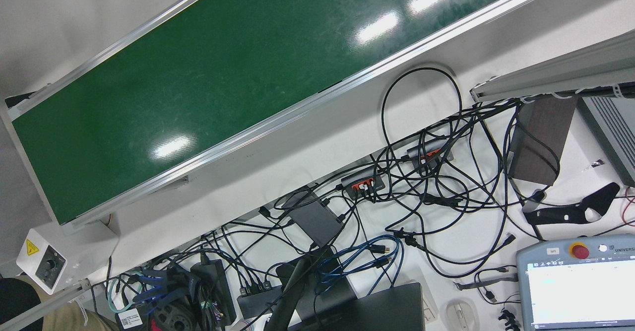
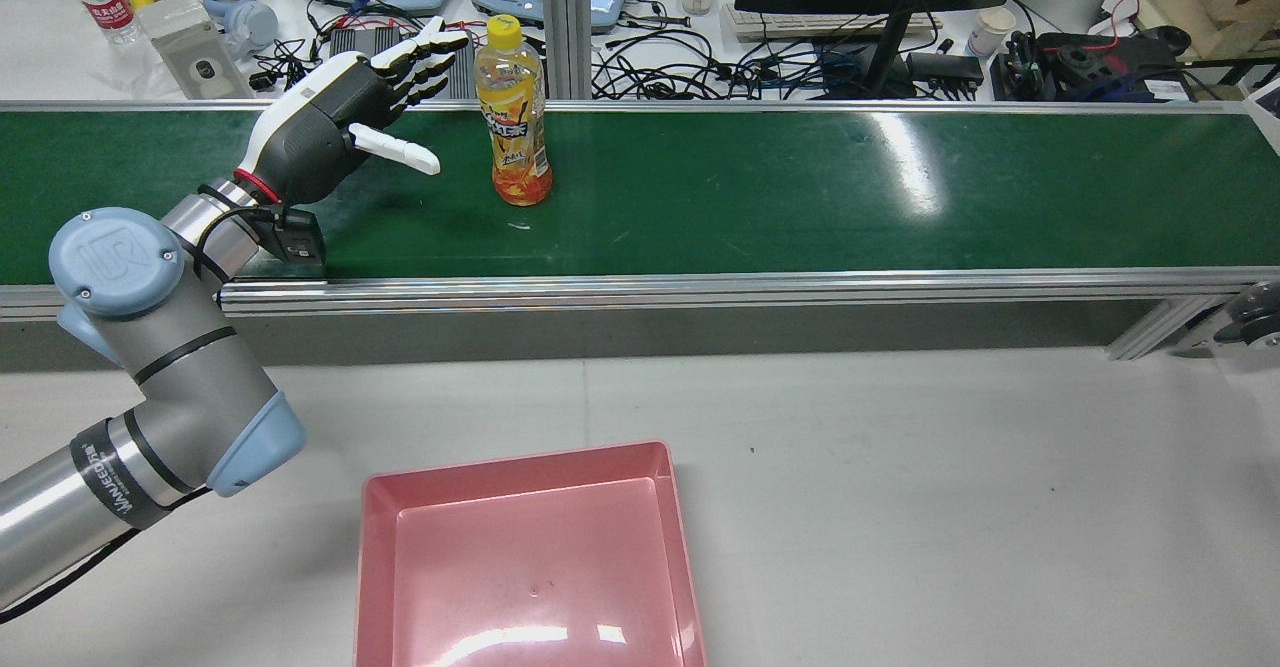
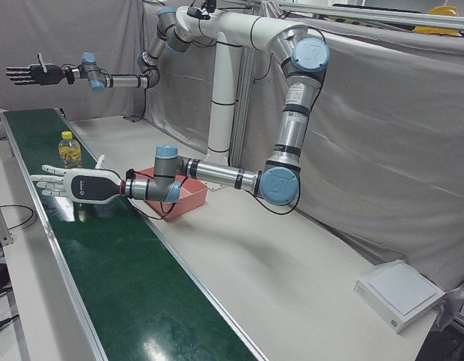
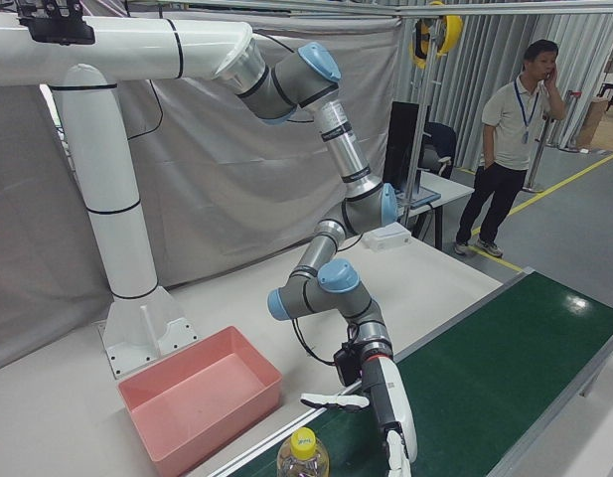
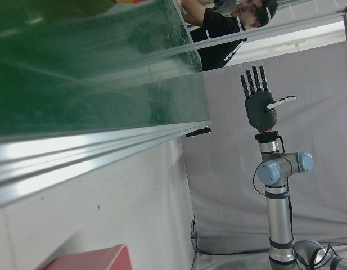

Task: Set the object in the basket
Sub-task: 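Reach the left hand around the juice bottle on the belt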

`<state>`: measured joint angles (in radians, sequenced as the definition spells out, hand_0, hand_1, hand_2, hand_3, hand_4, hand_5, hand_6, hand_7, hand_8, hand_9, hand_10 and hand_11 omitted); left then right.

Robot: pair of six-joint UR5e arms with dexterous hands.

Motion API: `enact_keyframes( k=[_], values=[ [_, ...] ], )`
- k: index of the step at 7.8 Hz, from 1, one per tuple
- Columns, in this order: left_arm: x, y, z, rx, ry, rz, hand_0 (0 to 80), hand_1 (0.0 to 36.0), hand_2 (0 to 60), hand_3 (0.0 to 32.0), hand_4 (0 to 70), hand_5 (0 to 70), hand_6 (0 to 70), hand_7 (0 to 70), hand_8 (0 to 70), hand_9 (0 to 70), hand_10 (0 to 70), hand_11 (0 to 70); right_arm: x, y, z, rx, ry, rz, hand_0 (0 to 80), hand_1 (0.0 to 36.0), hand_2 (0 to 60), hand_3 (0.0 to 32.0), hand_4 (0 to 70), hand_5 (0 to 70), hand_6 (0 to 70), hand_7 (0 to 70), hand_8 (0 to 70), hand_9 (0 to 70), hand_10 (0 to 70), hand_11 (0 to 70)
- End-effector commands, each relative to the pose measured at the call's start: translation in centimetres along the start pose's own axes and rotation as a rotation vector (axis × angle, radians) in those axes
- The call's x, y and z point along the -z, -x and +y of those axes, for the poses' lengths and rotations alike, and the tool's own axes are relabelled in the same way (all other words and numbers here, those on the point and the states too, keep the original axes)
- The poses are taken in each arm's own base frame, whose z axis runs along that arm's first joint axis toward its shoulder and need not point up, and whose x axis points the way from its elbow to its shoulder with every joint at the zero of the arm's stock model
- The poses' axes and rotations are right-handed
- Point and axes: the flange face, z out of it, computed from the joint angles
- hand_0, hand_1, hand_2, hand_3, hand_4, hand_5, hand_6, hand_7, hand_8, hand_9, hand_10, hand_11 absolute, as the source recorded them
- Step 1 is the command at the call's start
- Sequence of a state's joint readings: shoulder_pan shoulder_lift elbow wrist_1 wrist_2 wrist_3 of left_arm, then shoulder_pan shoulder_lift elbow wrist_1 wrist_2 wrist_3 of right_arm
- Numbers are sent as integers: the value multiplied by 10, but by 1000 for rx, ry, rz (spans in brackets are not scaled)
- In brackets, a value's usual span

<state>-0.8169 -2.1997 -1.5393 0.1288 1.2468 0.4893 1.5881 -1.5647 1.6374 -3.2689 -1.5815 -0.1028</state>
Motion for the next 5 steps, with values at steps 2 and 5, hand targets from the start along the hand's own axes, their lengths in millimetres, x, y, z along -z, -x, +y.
enact_keyframes(
  k=[2, 5],
  values=[
    [-13, 15, 11, 9, 11, -14, 523, 79, 0, 2, 147, 154, 20, 2, 82, 96, 61, 102, 1, 0, 0, 0, -1, -1, 0, 0, 0, 0, 0, 0, 0, 0, 0, 0, 0, 0],
    [-25, 14, 27, 18, 35, -11, 523, 81, 0, 0, 151, 159, 22, 1, 79, 91, 60, 99, 0, 1, 0, 0, 1, -1, 0, 0, 0, 0, 0, 0, 0, 0, 0, 0, 0, 0]
  ],
)
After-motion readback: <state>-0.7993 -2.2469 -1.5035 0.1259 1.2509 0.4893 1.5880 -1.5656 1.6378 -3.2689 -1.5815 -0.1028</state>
